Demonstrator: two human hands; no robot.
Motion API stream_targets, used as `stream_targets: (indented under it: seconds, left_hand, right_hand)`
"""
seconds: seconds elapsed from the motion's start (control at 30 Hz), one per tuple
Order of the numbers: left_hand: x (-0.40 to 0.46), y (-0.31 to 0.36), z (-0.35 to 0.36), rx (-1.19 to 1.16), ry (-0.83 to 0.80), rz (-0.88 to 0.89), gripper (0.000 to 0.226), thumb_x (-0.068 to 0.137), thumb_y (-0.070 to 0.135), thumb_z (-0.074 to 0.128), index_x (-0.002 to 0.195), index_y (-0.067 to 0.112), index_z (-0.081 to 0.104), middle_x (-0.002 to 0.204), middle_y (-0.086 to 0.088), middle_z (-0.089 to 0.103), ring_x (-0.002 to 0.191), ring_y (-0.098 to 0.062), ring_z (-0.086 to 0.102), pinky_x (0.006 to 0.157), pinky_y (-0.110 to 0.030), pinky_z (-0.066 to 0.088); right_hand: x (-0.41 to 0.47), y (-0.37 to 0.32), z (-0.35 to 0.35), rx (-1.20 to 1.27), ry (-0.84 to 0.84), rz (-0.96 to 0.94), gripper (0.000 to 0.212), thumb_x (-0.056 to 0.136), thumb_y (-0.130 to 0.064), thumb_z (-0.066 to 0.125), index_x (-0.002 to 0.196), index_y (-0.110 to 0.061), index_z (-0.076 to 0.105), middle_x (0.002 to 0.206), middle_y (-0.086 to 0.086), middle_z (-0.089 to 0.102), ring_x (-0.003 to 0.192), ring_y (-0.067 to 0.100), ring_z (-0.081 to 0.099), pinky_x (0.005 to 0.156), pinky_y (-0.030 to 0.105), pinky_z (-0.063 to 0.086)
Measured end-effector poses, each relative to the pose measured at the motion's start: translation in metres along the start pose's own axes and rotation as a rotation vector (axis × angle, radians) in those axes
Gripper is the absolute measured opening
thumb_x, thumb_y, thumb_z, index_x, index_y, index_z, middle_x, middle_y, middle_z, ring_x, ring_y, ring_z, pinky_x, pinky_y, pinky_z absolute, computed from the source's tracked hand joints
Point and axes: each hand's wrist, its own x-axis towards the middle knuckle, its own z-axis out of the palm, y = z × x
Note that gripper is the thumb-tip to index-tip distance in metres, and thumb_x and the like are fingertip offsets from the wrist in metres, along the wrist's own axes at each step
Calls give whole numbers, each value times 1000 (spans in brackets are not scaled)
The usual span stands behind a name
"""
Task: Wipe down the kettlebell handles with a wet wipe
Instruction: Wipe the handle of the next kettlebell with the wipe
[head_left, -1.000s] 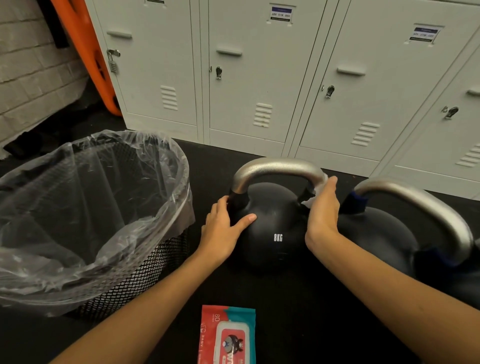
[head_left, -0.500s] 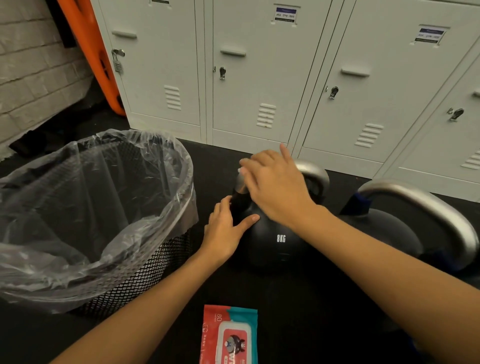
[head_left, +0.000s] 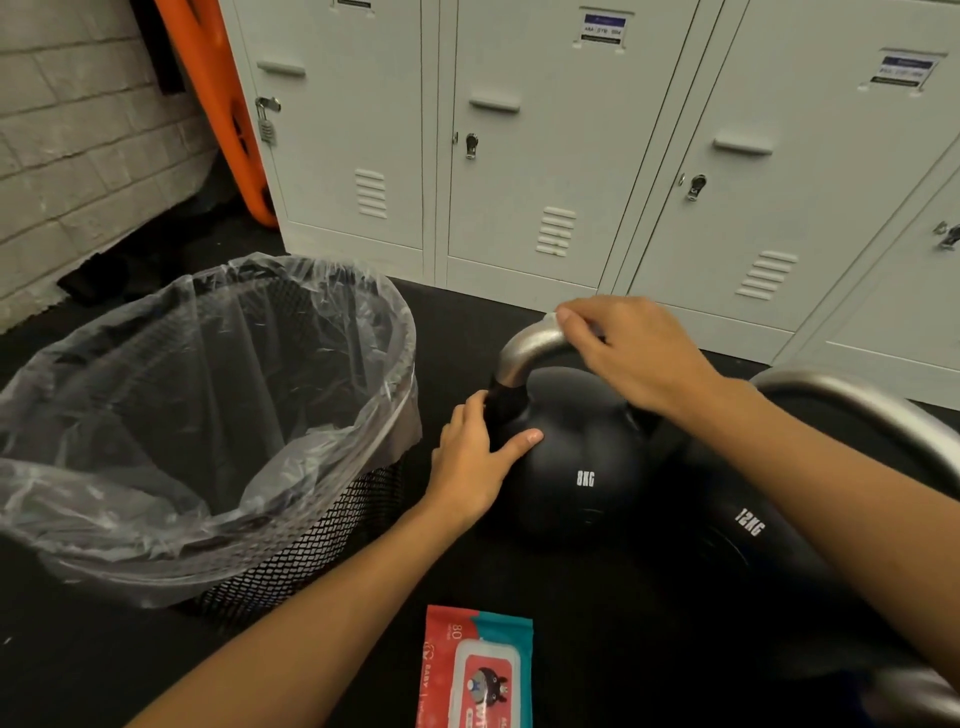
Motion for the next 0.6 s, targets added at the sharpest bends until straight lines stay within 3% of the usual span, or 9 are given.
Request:
stream_targets:
  seconds: [0.13, 0.27, 0.37, 0.5, 0.6]
  left_hand:
    - [0, 0, 1, 17, 14, -1, 70, 80, 52, 67, 138, 27, 37, 131, 2, 45, 124, -20, 45, 106, -48, 37]
    - [-1, -2, 2, 47, 5, 0, 72, 80, 57, 65, 138, 26, 37, 133, 1, 45, 125, -20, 44, 104, -48, 39]
    - [-1, -3, 3, 23, 17, 4, 72, 79, 58, 65, 137, 26, 38, 132, 2, 46, 125, -19, 44, 104, -48, 38]
    - [-3, -3, 4, 12, 35, 4, 73, 80, 56, 66, 140, 27, 36, 137, 2, 43, 128, -18, 40, 108, -47, 35]
    - [-2, -4, 4, 18, 30, -2, 74, 79, 58, 65, 140, 27, 36, 137, 2, 43, 127, -19, 41, 106, -47, 36]
  right_hand:
    - [16, -23, 15, -354, -77, -245, 37, 103, -36, 34, 109, -18, 66, 103, 3, 65, 95, 29, 59, 76, 35, 37]
    - [19, -32, 35, -679, -114, -601, 28, 97, -34, 48, 106, -22, 72, 100, -1, 69, 96, 23, 64, 84, 37, 46]
    - [15, -20, 27, -749, -168, -789, 42, 96, -18, 32, 119, -24, 67, 114, -2, 67, 112, 22, 62, 98, 41, 45]
    - [22, 9, -5, -664, -109, -772, 38, 94, -23, 57, 132, -27, 61, 126, 0, 67, 112, 22, 65, 99, 46, 45]
    - [23, 11, -17, -597, -156, -593, 49, 102, -45, 26, 139, -29, 54, 123, -6, 68, 114, 17, 64, 105, 44, 38]
